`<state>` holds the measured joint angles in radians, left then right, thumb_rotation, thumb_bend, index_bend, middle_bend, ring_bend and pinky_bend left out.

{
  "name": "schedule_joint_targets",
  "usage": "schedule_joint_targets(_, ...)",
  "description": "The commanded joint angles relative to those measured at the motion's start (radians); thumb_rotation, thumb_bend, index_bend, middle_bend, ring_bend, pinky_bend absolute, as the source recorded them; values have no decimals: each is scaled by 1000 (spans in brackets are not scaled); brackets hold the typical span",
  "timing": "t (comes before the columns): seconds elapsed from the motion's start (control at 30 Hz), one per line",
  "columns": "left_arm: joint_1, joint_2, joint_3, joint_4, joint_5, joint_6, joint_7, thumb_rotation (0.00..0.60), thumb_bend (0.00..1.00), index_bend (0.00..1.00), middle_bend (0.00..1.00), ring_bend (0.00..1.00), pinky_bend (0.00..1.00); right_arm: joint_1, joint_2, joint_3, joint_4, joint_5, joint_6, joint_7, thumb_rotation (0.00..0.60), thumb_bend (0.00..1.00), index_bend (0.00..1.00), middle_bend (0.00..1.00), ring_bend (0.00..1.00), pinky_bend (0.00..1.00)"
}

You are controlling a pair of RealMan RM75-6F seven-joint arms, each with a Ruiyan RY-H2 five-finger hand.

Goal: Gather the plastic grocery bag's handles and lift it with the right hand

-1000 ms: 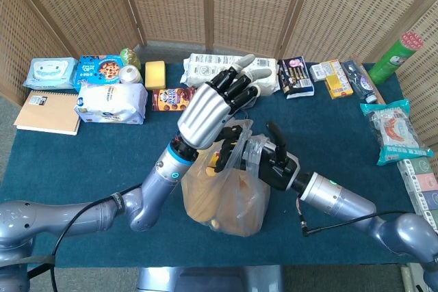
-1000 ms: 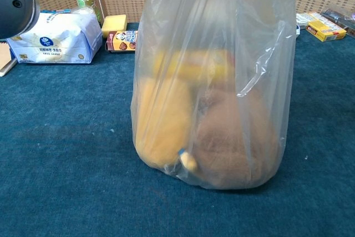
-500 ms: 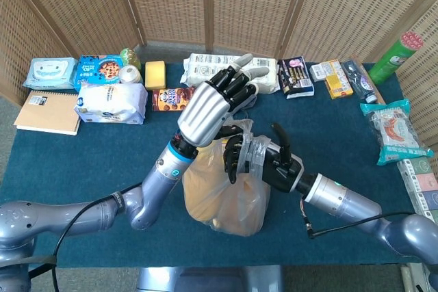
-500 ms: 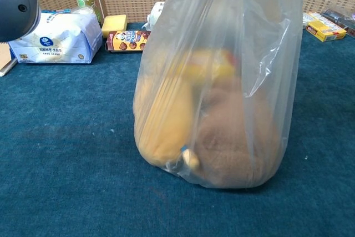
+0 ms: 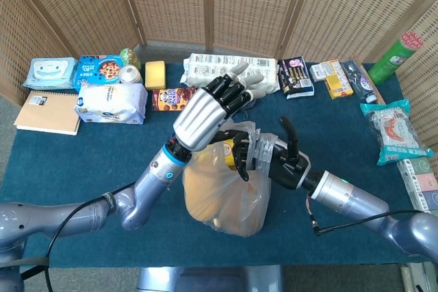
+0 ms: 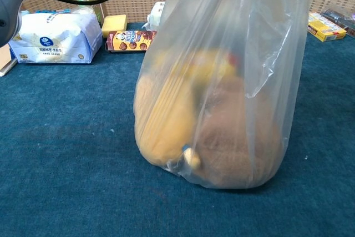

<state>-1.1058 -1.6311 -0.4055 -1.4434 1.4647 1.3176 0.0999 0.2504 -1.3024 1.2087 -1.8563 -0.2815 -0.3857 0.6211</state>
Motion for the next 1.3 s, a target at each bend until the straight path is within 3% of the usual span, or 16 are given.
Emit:
schedule_joint_targets(0.03, 10, 8, 7, -5, 2, 1, 0, 600, 0, 210, 174, 46, 261, -3, 4, 3, 3, 3, 0, 4, 116, 149, 387, 503, 515, 594)
schedule_joint_targets(0.57, 97, 96, 50, -108, -36, -27, -26, 600, 0, 99, 125, 16, 242, -13, 34, 7, 19, 14, 32, 38, 115, 149, 401, 512, 541, 635)
schedule_joint_targets(0.93, 156, 169, 52, -214, -94, -68, -101, 600, 0, 59, 115, 3, 233, -9, 41, 2, 28, 8, 54, 50, 112, 149, 403, 512, 542, 635)
schedule_joint_targets(1.3, 301, 254, 172, -274, -14, 31, 3, 600, 0, 59, 116, 0, 233, -19, 56, 20, 10, 44, 56, 104, 118, 175, 417, 532, 569, 668)
